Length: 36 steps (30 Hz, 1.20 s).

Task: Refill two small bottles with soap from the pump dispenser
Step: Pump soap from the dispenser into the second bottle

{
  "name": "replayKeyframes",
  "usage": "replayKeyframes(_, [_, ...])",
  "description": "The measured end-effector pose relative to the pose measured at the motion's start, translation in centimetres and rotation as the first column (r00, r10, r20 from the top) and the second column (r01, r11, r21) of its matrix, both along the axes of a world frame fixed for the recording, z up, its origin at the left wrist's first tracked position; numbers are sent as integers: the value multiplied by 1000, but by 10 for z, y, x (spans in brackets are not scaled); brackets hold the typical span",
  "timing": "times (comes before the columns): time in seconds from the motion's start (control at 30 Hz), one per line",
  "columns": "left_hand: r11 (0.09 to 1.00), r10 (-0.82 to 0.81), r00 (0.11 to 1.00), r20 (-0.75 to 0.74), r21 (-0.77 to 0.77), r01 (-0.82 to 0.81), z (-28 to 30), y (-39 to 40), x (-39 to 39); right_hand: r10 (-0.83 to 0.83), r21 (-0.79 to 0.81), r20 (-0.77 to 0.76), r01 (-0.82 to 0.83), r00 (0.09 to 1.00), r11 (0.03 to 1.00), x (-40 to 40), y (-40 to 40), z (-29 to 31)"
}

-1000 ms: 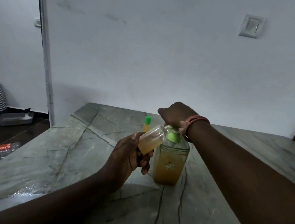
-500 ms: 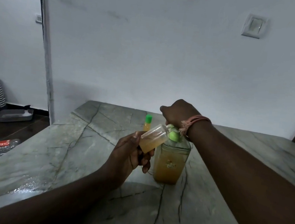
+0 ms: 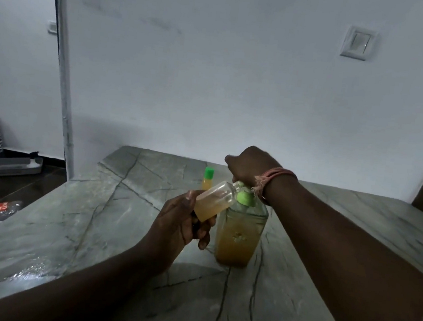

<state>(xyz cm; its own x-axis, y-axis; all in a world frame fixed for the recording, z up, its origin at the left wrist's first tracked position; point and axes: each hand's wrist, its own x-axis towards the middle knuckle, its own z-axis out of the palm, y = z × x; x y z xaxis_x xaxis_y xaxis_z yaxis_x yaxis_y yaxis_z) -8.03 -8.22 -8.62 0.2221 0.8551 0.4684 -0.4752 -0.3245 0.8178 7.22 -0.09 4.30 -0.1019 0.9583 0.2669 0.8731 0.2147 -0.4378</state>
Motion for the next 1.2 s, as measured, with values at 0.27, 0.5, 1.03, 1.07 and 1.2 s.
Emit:
replayKeyframes(0.27, [1000, -3, 1000, -5, -5, 3, -1, 0, 0, 11, 97, -18, -9, 1000, 995, 0, 4, -2])
replayKeyframes(0.5, [1000, 6, 1000, -15, -18, -6, 0, 0, 0, 5, 42, -3, -5, 1000, 999, 0, 2, -3])
replayKeyframes(1.03, [1000, 17, 1000, -7, -16, -17, 0, -1, 1, 4, 24, 48, -5, 999, 1000, 0, 3, 1])
replayKeyframes(1.07, [1000, 13, 1000, -12, -12, -13, 0, -2, 1, 3, 34, 85, -6, 996, 999, -1, 2, 4])
replayKeyframes(1.2, [1000, 8, 1000, -25, 2, -8, -1, 0, 0, -4, 143, 80, -7, 997, 990, -2, 4, 4])
